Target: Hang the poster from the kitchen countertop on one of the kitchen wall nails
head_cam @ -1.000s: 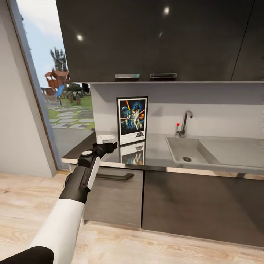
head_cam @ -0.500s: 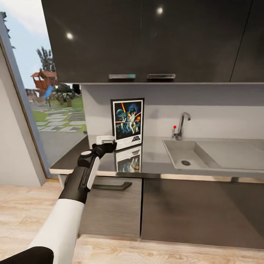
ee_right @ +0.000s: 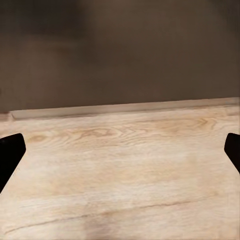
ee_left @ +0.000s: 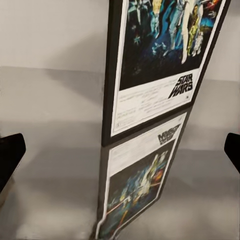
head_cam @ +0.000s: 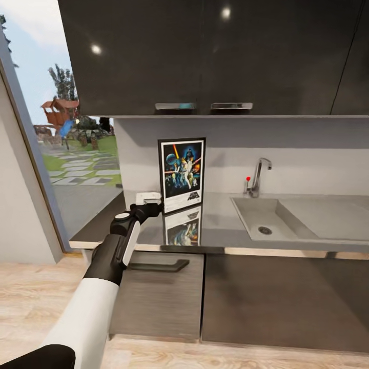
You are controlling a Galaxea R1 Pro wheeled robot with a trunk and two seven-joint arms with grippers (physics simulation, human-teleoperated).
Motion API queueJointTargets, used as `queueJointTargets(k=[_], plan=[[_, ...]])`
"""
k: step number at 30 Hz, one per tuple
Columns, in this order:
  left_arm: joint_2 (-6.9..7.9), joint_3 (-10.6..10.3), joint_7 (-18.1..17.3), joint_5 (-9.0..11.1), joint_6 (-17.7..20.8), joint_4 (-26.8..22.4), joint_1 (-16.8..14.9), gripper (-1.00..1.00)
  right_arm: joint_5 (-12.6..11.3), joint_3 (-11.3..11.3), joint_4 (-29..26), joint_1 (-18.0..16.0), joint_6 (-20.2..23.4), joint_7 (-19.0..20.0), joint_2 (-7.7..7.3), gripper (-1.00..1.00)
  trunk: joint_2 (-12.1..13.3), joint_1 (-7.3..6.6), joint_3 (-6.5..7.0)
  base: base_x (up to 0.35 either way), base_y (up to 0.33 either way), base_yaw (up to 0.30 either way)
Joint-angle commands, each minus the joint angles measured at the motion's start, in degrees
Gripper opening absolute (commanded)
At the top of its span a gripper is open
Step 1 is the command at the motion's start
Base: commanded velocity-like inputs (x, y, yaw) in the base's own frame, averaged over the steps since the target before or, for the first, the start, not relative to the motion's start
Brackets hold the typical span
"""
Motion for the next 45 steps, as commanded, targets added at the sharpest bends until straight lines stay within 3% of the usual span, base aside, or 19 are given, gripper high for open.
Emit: queueJointTargets(k=[1,14,20,24,40,43,45], plan=[[0.00,0.0,0.0,-0.1,0.3,0.1,0.0,1.00,0.0,0.0,-0.1,0.0,-0.1,0.0,0.00,1.00,0.0,0.02,-0.02,0.106,0.108,-0.181],[0.00,-0.1,-0.3,0.0,-1.0,5.2,0.0,1.00,0.0,-0.1,-0.1,0.0,-0.2,-0.1,-0.09,1.00,0.0,0.02,0.68,0.024,0.024,-0.244],[0.38,0.0,-0.3,-0.1,-6.2,8.7,0.0,1.00,0.0,-1.0,-0.1,0.0,-0.2,-0.1,-0.10,1.00,0.0,0.02,0.82,0.046,0.011,-0.098],[0.76,0.0,-0.2,-0.1,-7.4,9.8,0.0,1.00,0.1,-1.9,0.1,0.0,-0.1,-0.1,-0.10,1.00,0.0,0.02,0.85,0.231,0.077,-0.021],[0.94,0.0,0.0,-0.3,-8.1,10.7,0.0,1.00,0.2,-2.2,0.6,0.0,-0.1,-0.1,-0.02,1.00,0.0,0.02,0.85,0.135,0.076,-0.002],[1.28,0.2,0.1,-0.3,-8.2,12.2,0.0,1.00,0.2,-2.2,0.6,0.0,-0.1,-0.1,-0.02,1.00,0.0,0.02,0.85,0.025,0.021,0.000],[2.31,0.2,0.2,-0.3,-8.2,12.6,0.0,1.00,0.2,-2.2,0.6,0.0,-0.1,-0.1,-0.01,1.00,0.0,0.02,0.85,0.191,0.110,0.000]])
